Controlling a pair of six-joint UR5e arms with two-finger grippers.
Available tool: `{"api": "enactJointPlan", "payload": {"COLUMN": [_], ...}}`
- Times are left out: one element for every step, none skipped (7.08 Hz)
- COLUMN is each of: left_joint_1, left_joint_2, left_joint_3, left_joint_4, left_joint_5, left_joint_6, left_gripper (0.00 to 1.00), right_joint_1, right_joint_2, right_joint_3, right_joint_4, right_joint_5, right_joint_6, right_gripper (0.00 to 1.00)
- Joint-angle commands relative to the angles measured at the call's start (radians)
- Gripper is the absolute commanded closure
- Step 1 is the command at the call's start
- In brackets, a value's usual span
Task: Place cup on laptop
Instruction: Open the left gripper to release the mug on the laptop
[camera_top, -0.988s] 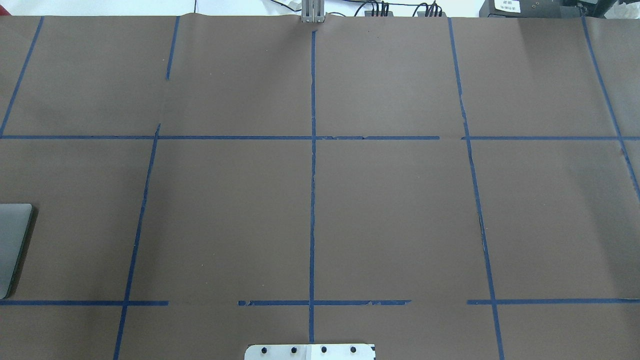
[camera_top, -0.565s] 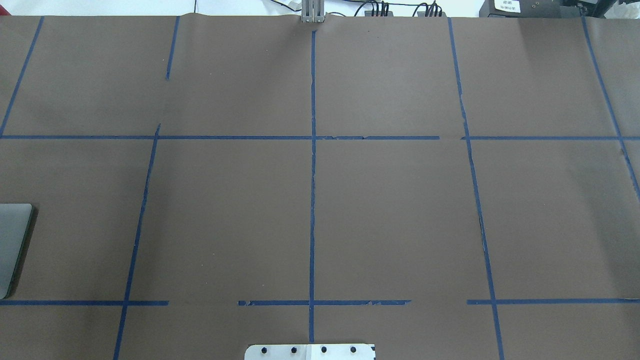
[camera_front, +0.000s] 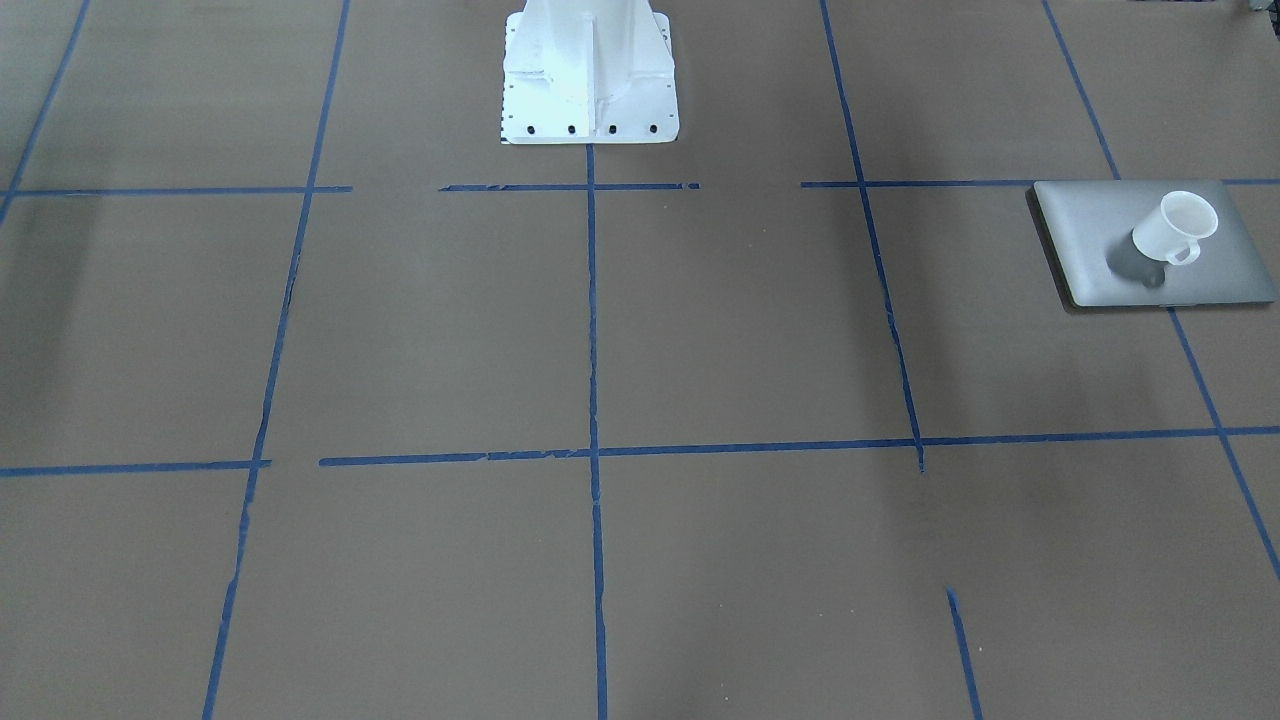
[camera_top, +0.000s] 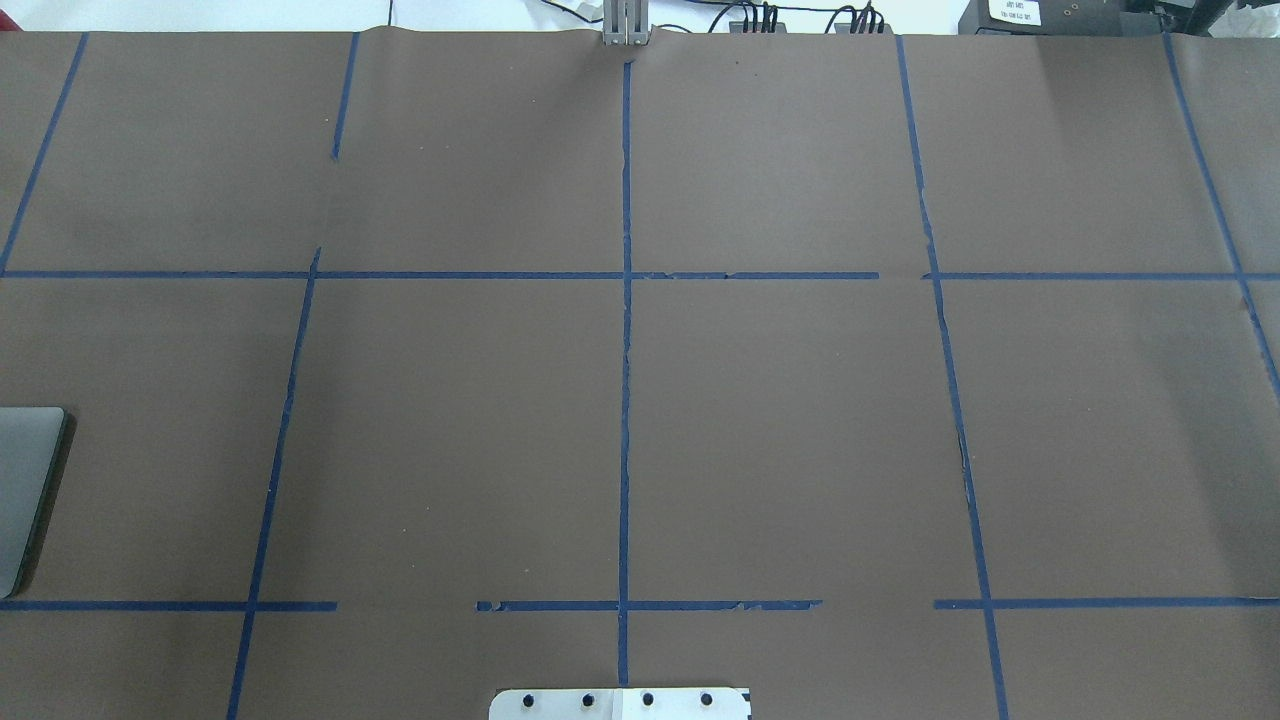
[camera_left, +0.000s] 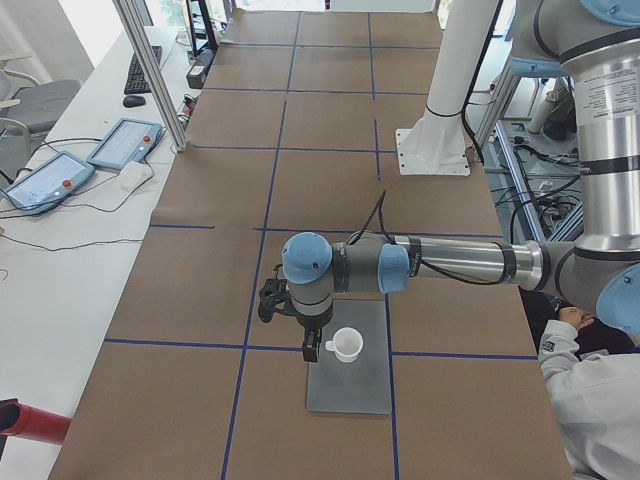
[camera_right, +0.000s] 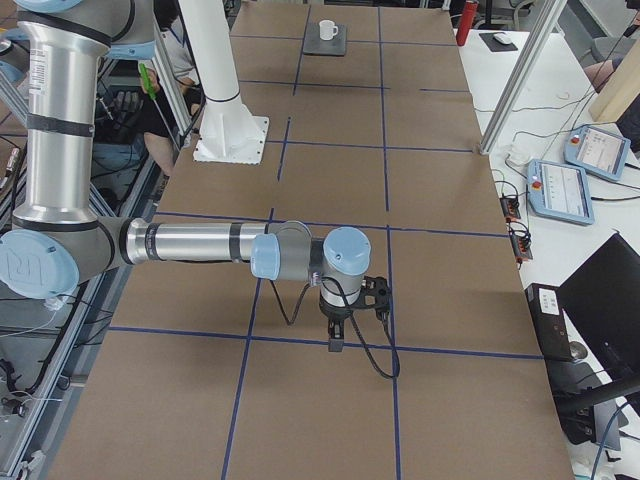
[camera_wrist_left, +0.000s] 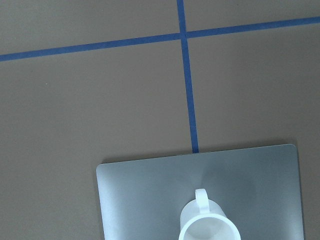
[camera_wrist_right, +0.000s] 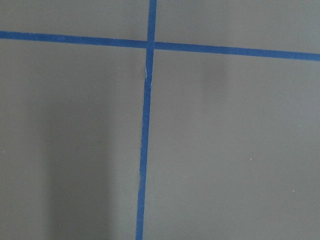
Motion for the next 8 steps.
{"api": "enactJointPlan", "payload": {"left_joint_1": [0.001, 0.001, 0.001, 0.001, 0.001, 0.001, 0.001, -0.001], "left_joint_2": [-0.008, -0.014, -0.017, -0.022, -0.026, -0.023, -0.02, -0.019], "left_joint_3": [0.013, 0.016, 0.008, 0.01, 0.005, 0.011, 0.014, 0.005], "left_joint_4": [-0.001, 0.0, 0.0, -0.003, 0.0, 0.002, 0.002, 0.002], "left_joint_5": [0.001, 0.002, 0.002, 0.001, 0.001, 0.001, 0.002, 0.004], "left_joint_6": [-0.002, -0.006, -0.003, -0.002, 0.0, 0.0, -0.002, -0.002], "left_gripper": [0.0, 0.0, 0.0, 0.0, 0.0, 0.0, 0.0, 0.0], "right_joint_1": [0.0, 0.0, 0.0, 0.0, 0.0, 0.0, 0.0, 0.0], "right_joint_2": [0.0, 0.0, -0.001, 0.0, -0.001, 0.0, 0.0, -0.001], "right_joint_3": [0.0, 0.0, 0.0, 0.0, 0.0, 0.0, 0.0, 0.0], "right_joint_4": [-0.001, 0.0, -0.001, -0.001, 0.0, 0.0, 0.0, 0.0], "right_joint_5": [0.0, 0.0, 0.0, 0.0, 0.0, -0.001, 0.0, 0.0], "right_joint_6": [0.0, 0.0, 0.0, 0.0, 0.0, 0.0, 0.0, 0.0], "right_gripper": [0.0, 0.0, 0.0, 0.0, 0.0, 0.0, 0.0, 0.0]}}
